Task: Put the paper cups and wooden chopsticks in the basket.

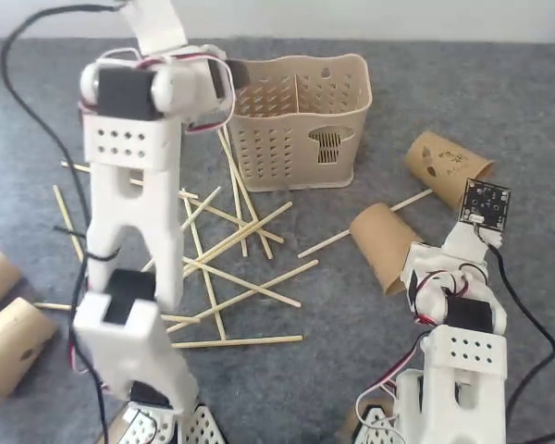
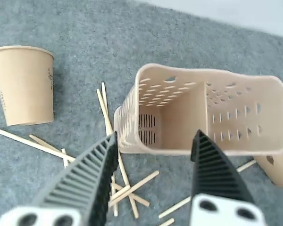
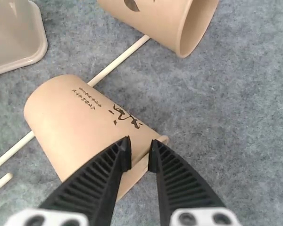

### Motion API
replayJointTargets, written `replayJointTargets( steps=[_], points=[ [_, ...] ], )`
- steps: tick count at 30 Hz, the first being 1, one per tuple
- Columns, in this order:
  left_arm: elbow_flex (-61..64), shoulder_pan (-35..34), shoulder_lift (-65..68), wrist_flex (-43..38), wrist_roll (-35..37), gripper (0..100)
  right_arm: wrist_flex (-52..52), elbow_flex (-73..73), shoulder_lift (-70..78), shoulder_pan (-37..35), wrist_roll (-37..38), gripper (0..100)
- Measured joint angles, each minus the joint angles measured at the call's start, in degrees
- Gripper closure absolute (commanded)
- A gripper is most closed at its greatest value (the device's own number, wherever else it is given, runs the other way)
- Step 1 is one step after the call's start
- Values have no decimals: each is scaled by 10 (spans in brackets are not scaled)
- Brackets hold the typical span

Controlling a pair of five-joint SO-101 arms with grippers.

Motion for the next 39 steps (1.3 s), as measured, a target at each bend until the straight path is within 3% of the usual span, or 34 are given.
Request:
replayJointTargets(
  steps=[8, 17, 22, 31, 39],
  points=[
    [166, -33, -207, 0, -44, 765, 11, -5, 0, 0, 0, 924],
    [333, -131, -321, 0, -98, 765, 111, -59, -4, 58, 0, 924],
    [459, -192, -388, -1, -124, 765, 217, -158, 9, 78, 22, 921],
    [816, -207, -605, -165, -143, 765, 360, -350, 8, 81, 53, 907],
    [1051, -209, -824, -249, -190, 764, 452, -371, 8, 81, 210, 864]
  ],
)
